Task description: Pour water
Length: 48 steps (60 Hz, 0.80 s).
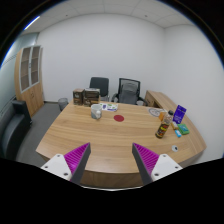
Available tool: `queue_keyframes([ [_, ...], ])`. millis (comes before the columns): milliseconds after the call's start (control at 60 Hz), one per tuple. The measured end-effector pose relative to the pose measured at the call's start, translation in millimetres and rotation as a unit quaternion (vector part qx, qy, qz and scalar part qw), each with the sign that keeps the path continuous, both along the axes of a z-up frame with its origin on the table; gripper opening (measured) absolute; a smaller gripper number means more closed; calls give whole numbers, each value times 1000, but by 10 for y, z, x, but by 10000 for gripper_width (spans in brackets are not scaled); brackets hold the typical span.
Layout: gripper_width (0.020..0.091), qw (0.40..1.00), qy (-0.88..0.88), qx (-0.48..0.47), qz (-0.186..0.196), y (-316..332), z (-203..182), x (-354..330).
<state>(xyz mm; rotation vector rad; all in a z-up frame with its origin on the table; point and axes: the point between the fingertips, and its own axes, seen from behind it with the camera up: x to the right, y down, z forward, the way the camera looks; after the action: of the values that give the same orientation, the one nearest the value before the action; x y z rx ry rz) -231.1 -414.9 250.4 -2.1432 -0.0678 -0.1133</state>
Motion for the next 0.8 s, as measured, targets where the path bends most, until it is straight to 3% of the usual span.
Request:
queue_keyframes([
  [100, 860, 1000, 3, -9, -20, -18, -99, 202],
  [450, 857, 998, -7, -21, -65, 287, -828, 1962],
  [800, 856, 996, 12, 44, -82, 1790, -1338, 3715],
])
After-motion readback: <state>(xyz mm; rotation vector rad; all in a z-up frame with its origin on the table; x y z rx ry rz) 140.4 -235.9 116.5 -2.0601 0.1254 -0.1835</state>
